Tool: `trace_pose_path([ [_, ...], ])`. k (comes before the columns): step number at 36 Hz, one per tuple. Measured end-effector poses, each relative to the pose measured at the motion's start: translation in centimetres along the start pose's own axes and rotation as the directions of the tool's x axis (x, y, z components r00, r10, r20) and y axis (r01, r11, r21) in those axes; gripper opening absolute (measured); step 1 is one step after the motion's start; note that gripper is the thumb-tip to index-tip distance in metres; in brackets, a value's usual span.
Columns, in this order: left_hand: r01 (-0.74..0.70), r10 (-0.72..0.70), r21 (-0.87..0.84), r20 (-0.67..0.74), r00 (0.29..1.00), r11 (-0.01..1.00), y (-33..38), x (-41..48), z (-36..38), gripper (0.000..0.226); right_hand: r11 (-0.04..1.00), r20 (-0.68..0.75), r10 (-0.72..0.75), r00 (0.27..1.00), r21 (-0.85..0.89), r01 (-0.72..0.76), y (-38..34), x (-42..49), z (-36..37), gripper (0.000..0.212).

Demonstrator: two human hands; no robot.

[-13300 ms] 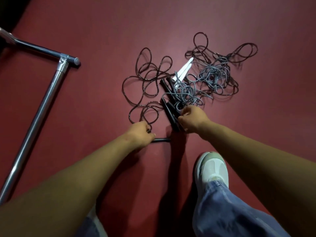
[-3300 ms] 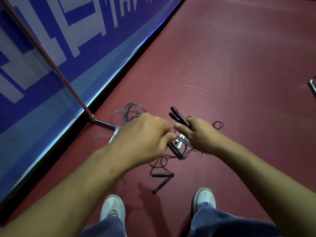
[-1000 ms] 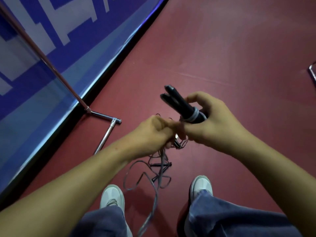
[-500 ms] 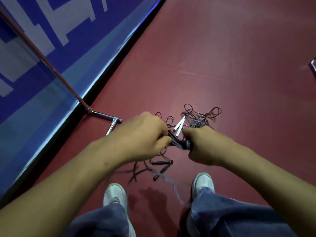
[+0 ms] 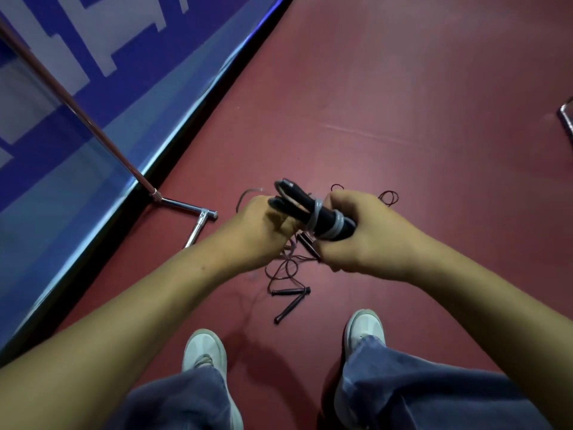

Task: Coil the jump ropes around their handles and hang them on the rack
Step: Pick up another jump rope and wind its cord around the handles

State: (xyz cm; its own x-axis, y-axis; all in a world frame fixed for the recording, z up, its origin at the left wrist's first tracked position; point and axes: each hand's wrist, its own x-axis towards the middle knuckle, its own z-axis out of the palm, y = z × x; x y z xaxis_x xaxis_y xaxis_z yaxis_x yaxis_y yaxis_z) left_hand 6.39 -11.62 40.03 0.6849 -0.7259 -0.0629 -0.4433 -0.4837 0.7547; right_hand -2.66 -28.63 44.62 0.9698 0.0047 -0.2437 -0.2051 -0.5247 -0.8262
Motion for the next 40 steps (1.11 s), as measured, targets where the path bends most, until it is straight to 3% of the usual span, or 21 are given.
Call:
trace_pose_path([
  [4,0.060,-0.049,-0.150,0.078,0.996,0.987,1.1,-0.6,1.2,0.037,0.994,-0.115,0.052,0.992,0.100,-0.041,0.3,0.6,-0.6,0.030],
  [8,0.130,-0.108,-0.194,0.123,0.987,0.972,1.2,-0.8,2.0,0.031,0.982,-0.094,-0.011,0.995,0.185,0.029,0.8,0.7,-0.2,0.045],
  [12,0.161,-0.140,-0.176,0.124,0.982,0.971,1.6,-0.9,1.9,0.037,0.980,-0.082,-0.043,0.996,0.190,0.058,1.3,0.8,0.0,0.025],
  [18,0.171,-0.145,-0.277,0.110,0.983,0.946,1.0,-0.8,1.1,0.047,0.898,-0.099,-0.038,0.994,0.433,0.078,0.5,0.6,0.2,0.028],
  [20,0.184,-0.150,-0.250,0.149,0.977,0.951,0.6,-1.1,0.8,0.039,0.863,-0.135,-0.008,0.991,0.500,0.075,0.7,0.7,-0.6,0.025],
  [25,0.251,-0.206,-0.165,0.249,0.946,0.954,-0.9,-2.0,-0.2,0.032,0.919,-0.138,0.092,0.986,0.393,-0.031,2.7,0.4,-2.4,0.024],
  [28,0.281,-0.241,-0.073,0.338,0.910,0.957,-1.6,-2.5,-0.9,0.025,0.920,-0.222,0.151,0.963,0.387,-0.055,3.7,0.8,-3.4,0.023],
  [31,0.353,-0.267,-0.119,0.448,0.853,0.928,-2.1,-2.9,-1.0,0.024,0.919,-0.243,0.147,0.959,0.393,-0.041,3.8,0.8,-3.7,0.019],
  [36,0.278,-0.358,0.243,0.409,0.840,0.930,-3.7,-2.7,0.0,0.019,0.964,-0.233,0.070,0.970,0.265,-0.007,3.0,1.3,-1.6,0.025],
  [40,0.275,-0.426,0.364,0.449,0.785,0.890,-5.9,-3.0,0.6,0.027,0.995,-0.191,-0.036,0.981,0.082,0.053,2.0,1.6,0.7,0.026],
])
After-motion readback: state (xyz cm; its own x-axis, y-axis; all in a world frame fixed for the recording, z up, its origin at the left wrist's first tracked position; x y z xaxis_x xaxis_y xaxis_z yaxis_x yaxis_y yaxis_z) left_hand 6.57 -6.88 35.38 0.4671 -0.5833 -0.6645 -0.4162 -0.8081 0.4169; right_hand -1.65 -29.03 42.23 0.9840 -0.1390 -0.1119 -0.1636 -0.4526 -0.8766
